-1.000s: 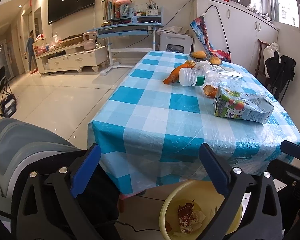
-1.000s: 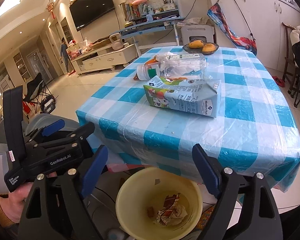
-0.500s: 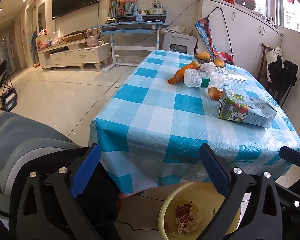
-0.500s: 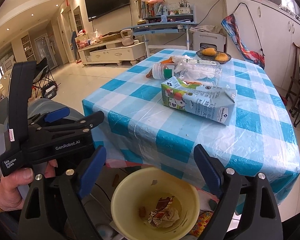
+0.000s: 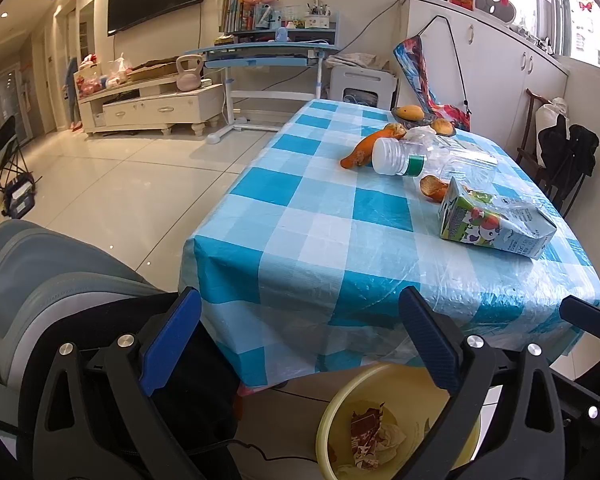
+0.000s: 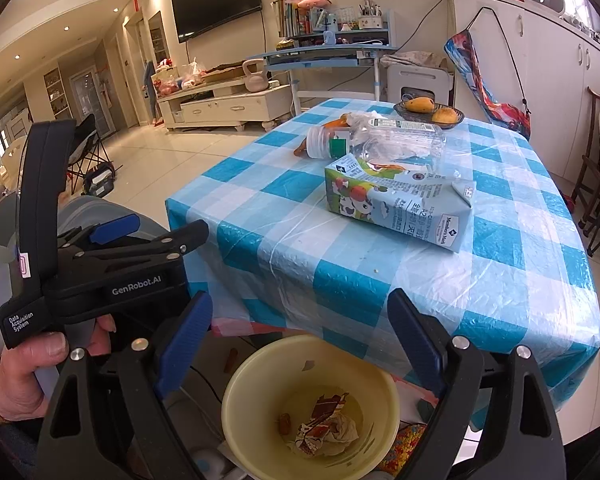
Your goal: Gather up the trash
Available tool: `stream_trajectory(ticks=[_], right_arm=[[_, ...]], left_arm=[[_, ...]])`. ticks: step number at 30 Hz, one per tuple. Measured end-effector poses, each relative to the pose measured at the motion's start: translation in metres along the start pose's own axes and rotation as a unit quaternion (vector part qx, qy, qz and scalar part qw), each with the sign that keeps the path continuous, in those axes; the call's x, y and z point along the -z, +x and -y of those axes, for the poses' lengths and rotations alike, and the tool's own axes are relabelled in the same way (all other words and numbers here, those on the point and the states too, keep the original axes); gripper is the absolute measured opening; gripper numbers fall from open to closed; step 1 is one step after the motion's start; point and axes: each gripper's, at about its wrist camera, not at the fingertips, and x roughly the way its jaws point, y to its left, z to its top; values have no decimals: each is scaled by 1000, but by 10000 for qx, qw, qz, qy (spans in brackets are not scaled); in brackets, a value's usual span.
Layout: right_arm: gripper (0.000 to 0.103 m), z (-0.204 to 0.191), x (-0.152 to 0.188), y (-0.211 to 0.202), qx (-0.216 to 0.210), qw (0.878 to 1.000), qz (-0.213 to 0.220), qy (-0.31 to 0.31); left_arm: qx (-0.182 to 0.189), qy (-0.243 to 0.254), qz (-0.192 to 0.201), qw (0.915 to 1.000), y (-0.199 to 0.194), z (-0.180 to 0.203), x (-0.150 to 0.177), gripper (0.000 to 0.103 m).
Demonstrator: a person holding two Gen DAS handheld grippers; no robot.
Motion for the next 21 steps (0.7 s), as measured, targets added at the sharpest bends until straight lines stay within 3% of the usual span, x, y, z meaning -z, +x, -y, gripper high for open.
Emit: stream_trajectory(ticks=[21], right_arm=[[86, 0, 0, 0, 1, 10000, -7, -4]], left_arm=[[-20, -23, -32, 10000, 2, -2, 0, 95]])
